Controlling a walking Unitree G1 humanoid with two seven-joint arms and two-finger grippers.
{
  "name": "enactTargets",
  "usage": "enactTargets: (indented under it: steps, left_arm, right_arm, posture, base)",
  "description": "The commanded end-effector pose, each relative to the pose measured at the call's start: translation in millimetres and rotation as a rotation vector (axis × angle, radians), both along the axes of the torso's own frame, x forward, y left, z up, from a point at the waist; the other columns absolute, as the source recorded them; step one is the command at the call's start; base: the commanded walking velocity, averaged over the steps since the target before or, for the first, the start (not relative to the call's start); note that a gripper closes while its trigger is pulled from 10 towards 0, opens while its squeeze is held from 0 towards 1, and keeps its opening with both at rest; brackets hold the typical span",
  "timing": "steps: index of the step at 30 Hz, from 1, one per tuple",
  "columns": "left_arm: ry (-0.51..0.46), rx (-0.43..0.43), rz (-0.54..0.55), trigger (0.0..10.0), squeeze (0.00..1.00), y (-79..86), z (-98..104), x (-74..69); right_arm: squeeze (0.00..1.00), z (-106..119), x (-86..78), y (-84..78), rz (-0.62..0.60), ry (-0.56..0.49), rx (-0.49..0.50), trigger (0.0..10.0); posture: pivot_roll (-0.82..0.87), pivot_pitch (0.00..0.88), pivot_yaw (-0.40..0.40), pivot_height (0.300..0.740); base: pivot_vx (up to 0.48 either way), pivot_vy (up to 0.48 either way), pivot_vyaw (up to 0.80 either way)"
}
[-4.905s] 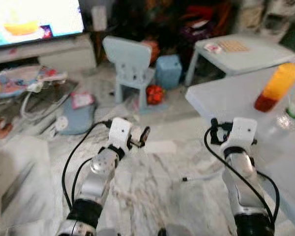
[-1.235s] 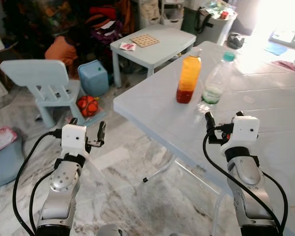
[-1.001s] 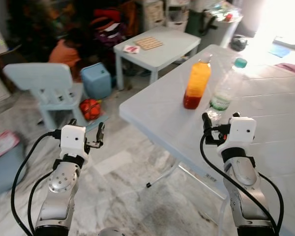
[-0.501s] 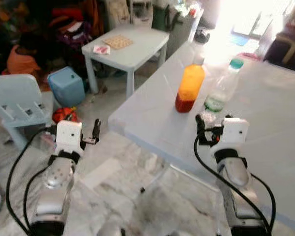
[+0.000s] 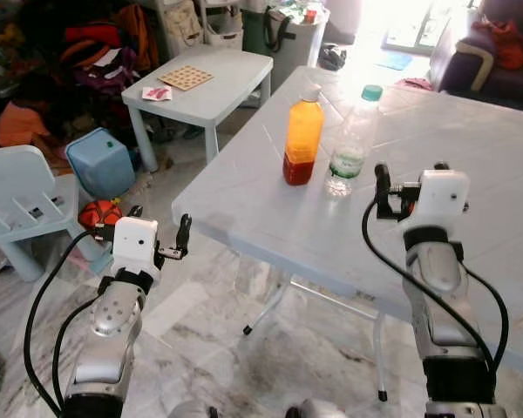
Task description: Restocking fridge
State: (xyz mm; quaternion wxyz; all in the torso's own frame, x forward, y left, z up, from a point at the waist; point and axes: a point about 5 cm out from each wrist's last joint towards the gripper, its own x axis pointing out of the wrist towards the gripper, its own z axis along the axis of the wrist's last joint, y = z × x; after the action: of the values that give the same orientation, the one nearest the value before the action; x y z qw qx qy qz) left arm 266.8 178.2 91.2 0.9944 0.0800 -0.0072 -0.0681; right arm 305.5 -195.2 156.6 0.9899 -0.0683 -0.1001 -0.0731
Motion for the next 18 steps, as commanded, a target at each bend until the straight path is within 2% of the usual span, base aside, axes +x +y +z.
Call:
enactTargets:
  steps: [1,4,5,6,9,18]
  left_arm:
    - [-0.011,0.009,-0.015,10.0,0.00,-0.5,5,1.6]
    - [-0.012,0.011,-0.020,10.0,0.00,-0.3,6,1.8]
    - [-0.013,0.012,-0.021,10.0,0.00,0.3,6,1.9]
    - [-0.013,0.014,-0.021,10.0,0.00,0.7,7,2.0]
    - [-0.013,0.016,-0.022,10.0,0.00,1.4,7,1.8]
    - [-0.012,0.021,-0.029,10.0,0.00,0.6,8,1.8]
  right_arm:
    - [0.00,12,12.3,0.9,0.022,-0.030,-0.016,10.0]
    - [0.00,19,19.3,4.3,0.052,-0.049,-0.028,10.0]
    - [0.05,21,21.7,5.9,0.063,-0.056,-0.038,10.0]
    - [0.05,24,23.5,7.4,0.069,-0.067,-0.053,10.0]
    - [0.00,31,26.4,11.5,0.085,-0.096,-0.088,10.0]
    - [0.00,45,41.1,23.0,0.149,-0.137,-0.096,10.0]
  posture:
    - [0.02,0.048,0.016,0.740]
    - [0.03,0.053,0.020,0.740]
    - [0.03,0.054,0.020,0.740]
    - [0.03,0.054,0.020,0.740]
    - [0.03,0.055,0.021,0.740]
    - [0.03,0.056,0.023,0.740]
  base:
    - [0.000,0.000,0.00]
    - [0.000,0.000,0.00]
    - [0.000,0.000,0.00]
    - [0.000,0.000,0.00]
    - [0.000,0.000,0.00]
    - [0.000,0.000,0.00]
